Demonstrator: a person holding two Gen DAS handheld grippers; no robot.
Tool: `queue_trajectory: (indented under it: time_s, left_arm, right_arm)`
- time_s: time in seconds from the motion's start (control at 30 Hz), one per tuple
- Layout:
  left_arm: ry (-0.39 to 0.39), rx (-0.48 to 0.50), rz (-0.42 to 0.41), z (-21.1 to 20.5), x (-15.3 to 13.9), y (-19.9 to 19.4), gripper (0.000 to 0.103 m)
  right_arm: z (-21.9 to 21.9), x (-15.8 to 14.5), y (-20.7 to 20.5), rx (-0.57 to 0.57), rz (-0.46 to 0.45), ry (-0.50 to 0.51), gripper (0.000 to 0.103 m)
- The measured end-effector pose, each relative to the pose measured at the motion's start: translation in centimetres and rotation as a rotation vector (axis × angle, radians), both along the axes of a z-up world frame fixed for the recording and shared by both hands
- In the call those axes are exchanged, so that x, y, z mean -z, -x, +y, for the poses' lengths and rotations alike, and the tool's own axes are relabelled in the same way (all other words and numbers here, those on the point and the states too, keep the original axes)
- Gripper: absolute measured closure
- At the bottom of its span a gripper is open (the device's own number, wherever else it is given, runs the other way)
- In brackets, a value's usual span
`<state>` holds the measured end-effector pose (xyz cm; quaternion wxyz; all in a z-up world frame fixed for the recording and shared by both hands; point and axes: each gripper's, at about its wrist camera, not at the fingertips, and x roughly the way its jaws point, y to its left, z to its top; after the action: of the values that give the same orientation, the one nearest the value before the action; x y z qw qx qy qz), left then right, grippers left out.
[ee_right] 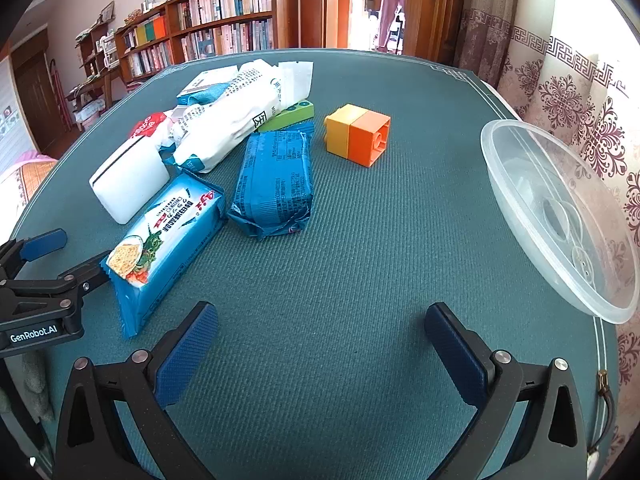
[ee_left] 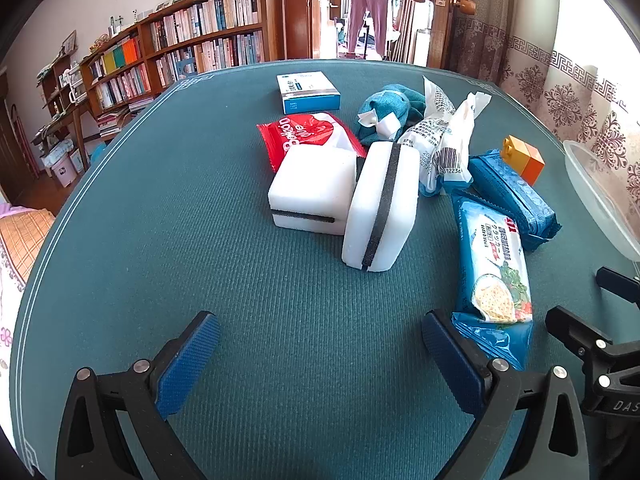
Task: Organize objects
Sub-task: 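Move the right gripper down over the blue cracker packet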
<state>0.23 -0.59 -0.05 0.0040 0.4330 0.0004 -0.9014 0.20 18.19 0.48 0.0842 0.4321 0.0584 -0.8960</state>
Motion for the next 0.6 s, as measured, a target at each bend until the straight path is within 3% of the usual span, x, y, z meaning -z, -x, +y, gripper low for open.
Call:
queue_trajectory:
  time_s: [0.27,0.43,0.6]
  left_arm:
    - [-0.027,-0.005,0.011,-0.3,-0.2,-0.2,0.0]
    - [-0.104,-0.037,0.078,-1.8,-1.1,-1.2,0.002]
    - [-0.12,-0.039,0.14,-2.1,-1.8,-2.1,0.006]
  right_arm:
    - [-1.5,0.1,-0.6,0.012,-0.008,-0.022,0.0]
    - [-2.2,0.0,-0.9,0.004,-0.004,-0.024,0.001]
    - [-2.9,-0.4,-1.4,-0.016,0.017,-0.022,0.004]
